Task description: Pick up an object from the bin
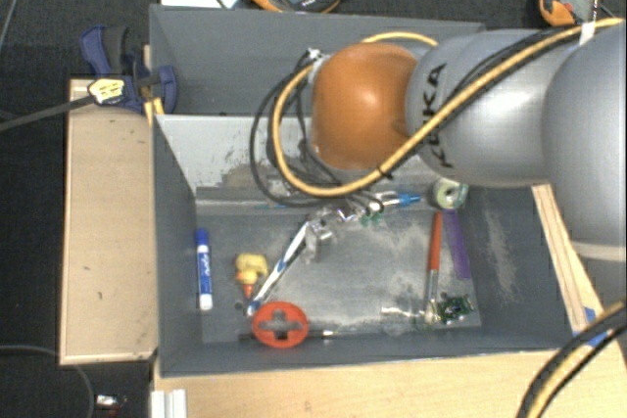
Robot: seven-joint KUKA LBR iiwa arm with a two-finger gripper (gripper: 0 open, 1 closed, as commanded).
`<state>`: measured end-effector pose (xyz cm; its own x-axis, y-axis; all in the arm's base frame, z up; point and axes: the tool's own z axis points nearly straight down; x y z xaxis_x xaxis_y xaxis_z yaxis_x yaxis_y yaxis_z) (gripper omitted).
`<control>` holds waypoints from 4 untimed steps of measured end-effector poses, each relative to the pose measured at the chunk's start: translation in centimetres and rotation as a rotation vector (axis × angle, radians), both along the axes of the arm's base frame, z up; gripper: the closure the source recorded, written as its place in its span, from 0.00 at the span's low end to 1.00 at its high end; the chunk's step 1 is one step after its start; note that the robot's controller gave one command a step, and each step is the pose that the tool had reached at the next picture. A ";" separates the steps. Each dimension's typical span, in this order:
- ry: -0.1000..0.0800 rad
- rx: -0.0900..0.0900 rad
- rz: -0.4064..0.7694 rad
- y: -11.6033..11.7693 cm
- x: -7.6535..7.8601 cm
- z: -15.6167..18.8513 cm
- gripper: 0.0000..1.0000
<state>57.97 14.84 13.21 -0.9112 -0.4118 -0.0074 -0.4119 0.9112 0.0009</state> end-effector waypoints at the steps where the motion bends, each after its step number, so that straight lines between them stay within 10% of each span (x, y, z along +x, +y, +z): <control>1: 0.001 0.000 -0.003 0.1 0.0 -0.1 0.00; 2: -0.008 -0.001 0.359 -1.9 0.3 -2.6 0.00; 3: -0.001 0.000 0.290 -1.8 0.3 -6.1 0.00; 4: -0.014 0.001 0.351 -3.5 1.3 -6.1 1.00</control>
Offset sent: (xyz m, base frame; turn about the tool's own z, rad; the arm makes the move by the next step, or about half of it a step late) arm 0.0024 -0.0191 -0.0266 -0.3628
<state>59.24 11.33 7.09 -0.7141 -0.6997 -0.0195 -0.6998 0.7143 -0.0061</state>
